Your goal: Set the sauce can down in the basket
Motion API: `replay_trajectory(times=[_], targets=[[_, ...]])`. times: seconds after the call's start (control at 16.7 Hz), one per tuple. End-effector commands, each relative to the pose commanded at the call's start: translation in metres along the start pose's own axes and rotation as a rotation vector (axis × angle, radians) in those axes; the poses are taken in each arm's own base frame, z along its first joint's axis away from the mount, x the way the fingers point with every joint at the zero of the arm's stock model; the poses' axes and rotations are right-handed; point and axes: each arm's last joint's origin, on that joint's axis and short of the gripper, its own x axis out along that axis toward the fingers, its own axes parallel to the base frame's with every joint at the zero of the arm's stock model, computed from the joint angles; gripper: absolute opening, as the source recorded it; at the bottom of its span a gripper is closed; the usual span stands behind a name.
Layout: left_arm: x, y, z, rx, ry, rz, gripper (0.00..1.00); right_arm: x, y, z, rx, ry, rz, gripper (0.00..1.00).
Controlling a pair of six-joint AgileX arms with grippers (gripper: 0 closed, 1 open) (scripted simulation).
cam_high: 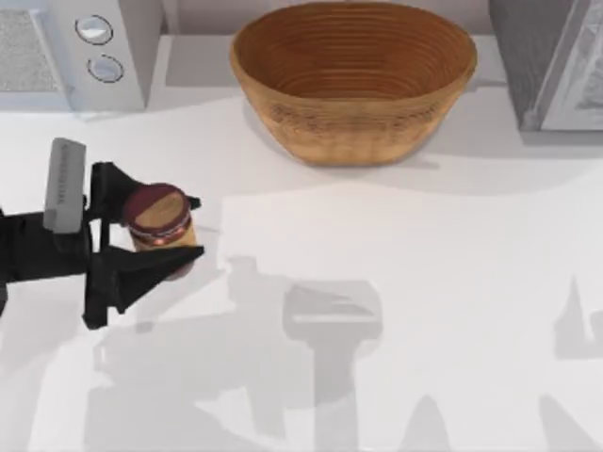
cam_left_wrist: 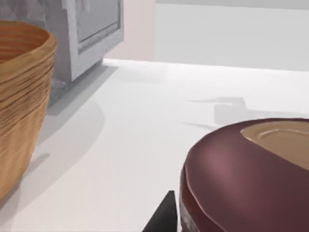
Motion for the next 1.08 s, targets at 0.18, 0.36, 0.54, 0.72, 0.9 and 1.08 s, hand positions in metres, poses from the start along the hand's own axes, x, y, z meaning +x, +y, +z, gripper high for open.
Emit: replay_trajectory(times=[0.18,0.36,0.54,0.72,0.9,1.08], targets=[[0.019,0.021,0.007,-0.021,0.016,0.061,0.0,0.0,0.0,0.0,0.0,0.0,0.0,1.0],[0.046,0.048,0.031,0.037,0.016,0.172,0.0,0.0,0.0,0.0,0.0,0.0,0.0,1.0],[0.074,0.064,0.048,0.047,0.017,0.24,0.0,0.0,0.0,0.0,0.0,0.0,0.0,1.0],[0.096,0.076,0.064,0.042,0.014,0.325,0.0,0.0,0.0,0.0,0.0,0.0,0.0,1.0],[0.125,0.09,0.096,0.08,-0.011,0.469,0.0,0.0,0.0,0.0,0.0,0.0,0.0,1.0],[0.155,0.097,0.124,0.073,-0.026,0.578,0.0,0.0,0.0,0.0,0.0,0.0,0.0,1.0]])
